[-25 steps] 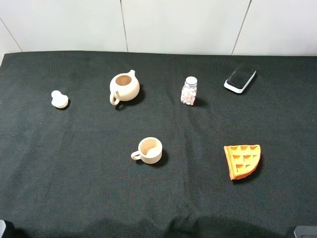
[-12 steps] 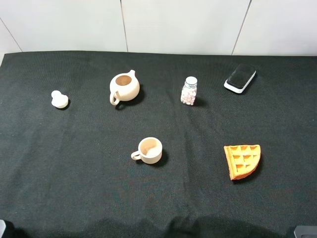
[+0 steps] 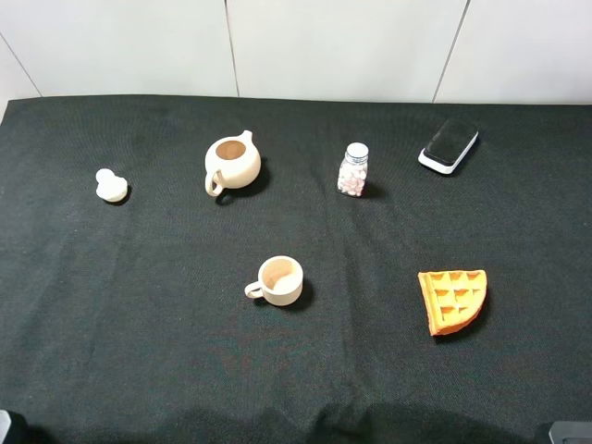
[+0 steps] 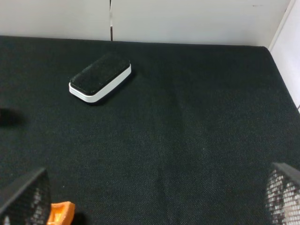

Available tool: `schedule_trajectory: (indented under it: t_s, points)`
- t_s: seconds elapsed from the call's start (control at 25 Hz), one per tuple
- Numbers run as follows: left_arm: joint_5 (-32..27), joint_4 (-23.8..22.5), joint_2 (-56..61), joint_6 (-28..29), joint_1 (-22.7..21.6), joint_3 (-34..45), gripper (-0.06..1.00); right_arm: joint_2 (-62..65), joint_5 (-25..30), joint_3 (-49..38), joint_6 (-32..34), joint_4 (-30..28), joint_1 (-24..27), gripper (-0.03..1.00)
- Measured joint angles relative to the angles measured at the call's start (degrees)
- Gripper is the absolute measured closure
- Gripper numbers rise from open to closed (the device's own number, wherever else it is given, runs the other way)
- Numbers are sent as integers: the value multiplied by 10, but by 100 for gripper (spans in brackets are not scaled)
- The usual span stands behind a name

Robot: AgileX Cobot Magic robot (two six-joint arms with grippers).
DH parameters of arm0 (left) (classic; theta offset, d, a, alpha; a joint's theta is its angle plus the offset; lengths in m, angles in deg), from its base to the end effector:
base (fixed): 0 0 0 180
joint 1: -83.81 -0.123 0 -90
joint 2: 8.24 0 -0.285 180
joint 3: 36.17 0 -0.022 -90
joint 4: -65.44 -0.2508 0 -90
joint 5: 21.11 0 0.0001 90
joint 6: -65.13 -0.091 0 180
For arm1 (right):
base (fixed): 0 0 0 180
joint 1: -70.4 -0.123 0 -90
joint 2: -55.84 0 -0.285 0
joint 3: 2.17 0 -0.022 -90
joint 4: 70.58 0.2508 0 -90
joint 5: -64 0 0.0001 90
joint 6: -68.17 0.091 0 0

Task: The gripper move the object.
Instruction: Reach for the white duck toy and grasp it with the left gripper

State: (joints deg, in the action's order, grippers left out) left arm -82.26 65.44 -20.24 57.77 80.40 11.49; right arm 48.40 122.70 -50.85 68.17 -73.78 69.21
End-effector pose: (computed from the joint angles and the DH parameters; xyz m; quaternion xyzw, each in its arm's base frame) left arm 0.0047 0.0003 0.2812 0.0300 0.8690 0.0463 0.4917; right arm -0.0041 -0.0044 0.2798 -0.0081 0.8422 -0.0223 0.5387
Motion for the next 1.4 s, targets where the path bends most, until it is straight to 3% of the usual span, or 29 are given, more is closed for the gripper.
schedule_trajectory:
  t_s: [1.08, 1.4]
  points:
    - [28, 0, -444, -22, 0, -154, -5, 0, 0, 0, 0, 0, 0, 27]
    - [97, 58, -528, -72, 0, -166, -5, 0, 0, 0, 0, 0, 0, 27]
